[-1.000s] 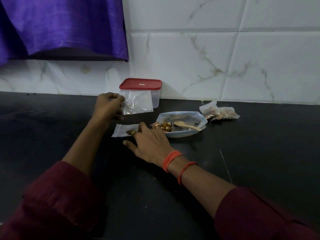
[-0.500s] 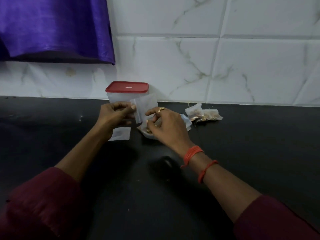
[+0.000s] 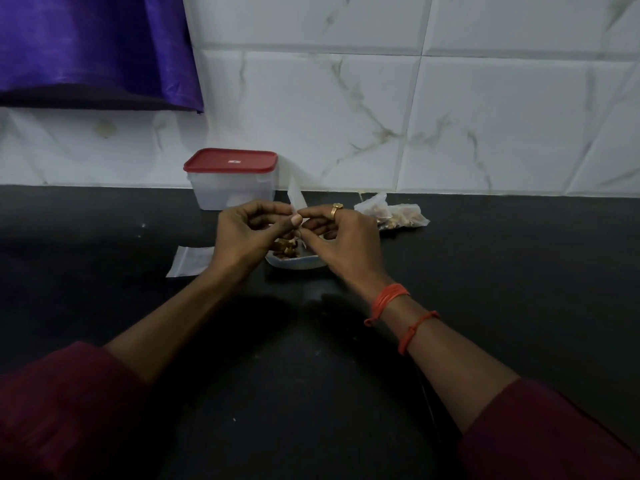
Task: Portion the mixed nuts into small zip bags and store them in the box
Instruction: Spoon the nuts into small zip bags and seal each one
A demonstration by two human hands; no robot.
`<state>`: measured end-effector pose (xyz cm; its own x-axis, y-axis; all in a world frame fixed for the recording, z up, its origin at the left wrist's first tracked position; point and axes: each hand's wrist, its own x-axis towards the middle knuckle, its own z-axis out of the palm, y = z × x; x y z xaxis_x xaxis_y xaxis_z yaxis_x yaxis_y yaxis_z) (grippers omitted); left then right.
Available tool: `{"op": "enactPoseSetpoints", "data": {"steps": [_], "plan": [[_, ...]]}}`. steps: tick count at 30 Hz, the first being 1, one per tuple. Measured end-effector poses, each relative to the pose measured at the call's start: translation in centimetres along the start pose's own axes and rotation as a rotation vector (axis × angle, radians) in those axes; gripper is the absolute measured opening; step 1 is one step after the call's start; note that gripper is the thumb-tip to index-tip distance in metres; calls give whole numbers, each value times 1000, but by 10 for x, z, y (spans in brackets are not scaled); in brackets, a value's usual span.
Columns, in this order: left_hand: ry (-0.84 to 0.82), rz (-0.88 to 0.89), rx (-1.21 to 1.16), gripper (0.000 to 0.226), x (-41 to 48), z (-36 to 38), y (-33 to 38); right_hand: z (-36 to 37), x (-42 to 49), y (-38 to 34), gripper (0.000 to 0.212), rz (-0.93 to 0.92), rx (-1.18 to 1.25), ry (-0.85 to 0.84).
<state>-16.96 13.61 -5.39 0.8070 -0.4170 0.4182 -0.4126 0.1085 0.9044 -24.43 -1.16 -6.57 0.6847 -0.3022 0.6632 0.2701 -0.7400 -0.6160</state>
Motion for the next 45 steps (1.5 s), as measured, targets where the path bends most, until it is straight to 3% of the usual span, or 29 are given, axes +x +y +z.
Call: {"op": "enactPoseSetpoints", "data": {"steps": [11, 20, 27, 35, 45], "plan": [[-5, 57, -69, 27, 3, -6, 9, -5, -1, -7, 26, 18, 259, -25], [-27, -22, -118, 25, 8, -11, 4, -7, 1, -6, 23, 169, 564, -104], [-99, -86, -121, 26, 3, -6, 3, -6, -2, -5, 25, 89, 375, -40], [-99, -163, -118, 13, 5, -6, 3, -3, -5, -7, 29, 48, 302, -5], [-205, -196, -61, 23, 6, -13, 7, -3, -4, -9, 25, 135, 447, -44]]}}
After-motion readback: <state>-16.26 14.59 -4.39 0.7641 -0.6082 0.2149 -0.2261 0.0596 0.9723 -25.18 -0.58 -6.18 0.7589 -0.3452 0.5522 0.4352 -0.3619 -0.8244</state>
